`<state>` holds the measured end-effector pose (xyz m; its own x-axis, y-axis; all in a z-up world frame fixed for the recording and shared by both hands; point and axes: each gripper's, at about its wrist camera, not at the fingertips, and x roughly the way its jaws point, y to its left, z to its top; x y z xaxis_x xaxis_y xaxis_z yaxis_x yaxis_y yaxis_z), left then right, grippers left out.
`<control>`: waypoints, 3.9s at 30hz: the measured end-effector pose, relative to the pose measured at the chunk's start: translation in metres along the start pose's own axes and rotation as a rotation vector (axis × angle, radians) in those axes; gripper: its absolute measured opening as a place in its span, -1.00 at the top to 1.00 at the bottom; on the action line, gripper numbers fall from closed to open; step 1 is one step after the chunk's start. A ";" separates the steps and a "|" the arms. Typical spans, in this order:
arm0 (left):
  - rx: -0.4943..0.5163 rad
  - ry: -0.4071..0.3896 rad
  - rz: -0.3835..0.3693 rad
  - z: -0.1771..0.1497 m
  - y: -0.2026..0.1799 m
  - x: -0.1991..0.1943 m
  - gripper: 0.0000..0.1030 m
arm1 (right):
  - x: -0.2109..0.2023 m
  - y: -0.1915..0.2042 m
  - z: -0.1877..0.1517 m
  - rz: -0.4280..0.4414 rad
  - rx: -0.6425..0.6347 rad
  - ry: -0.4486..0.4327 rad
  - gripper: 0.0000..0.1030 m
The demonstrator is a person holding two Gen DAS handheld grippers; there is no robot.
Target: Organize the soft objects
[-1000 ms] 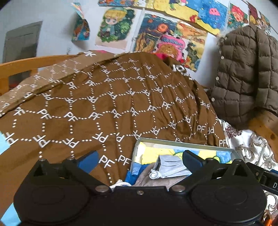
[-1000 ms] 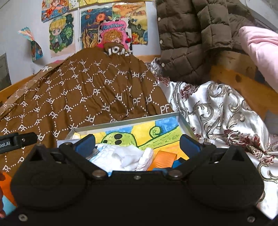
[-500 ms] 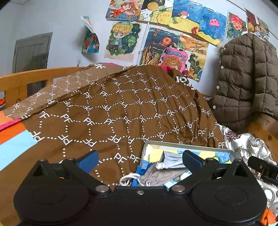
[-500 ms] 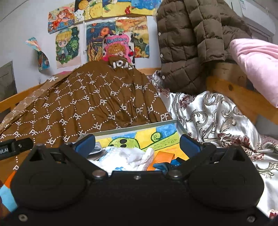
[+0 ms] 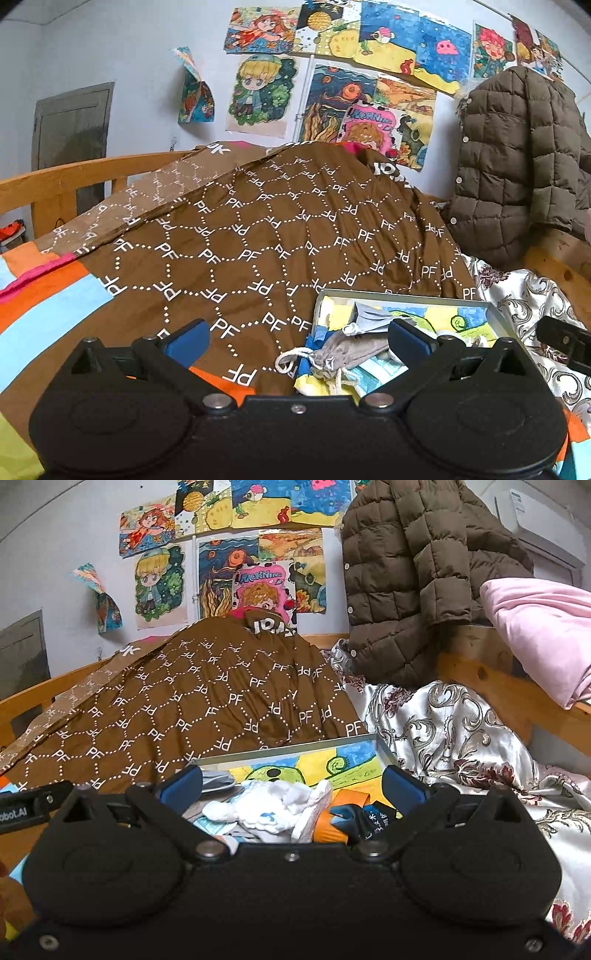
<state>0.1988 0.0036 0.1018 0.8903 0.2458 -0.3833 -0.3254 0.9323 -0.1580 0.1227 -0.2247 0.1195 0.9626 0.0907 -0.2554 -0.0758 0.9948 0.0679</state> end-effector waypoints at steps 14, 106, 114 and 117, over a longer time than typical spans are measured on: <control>0.014 0.017 -0.015 -0.013 0.011 -0.022 -0.98 | -0.064 0.006 -0.015 0.013 -0.015 -0.028 -0.99; 0.158 0.103 -0.072 -0.113 0.046 -0.130 -0.98 | -0.171 0.006 -0.124 -0.142 0.085 0.051 -0.99; 0.148 0.103 -0.043 -0.119 0.058 -0.138 -0.98 | -0.178 0.015 -0.133 -0.122 0.074 0.068 -0.99; 0.152 0.104 -0.035 -0.120 0.060 -0.139 -0.99 | -0.179 0.019 -0.136 -0.108 0.071 0.073 -0.99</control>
<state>0.0170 -0.0062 0.0368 0.8601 0.1910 -0.4730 -0.2358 0.9711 -0.0367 -0.0863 -0.2155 0.0352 0.9424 -0.0109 -0.3344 0.0482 0.9935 0.1034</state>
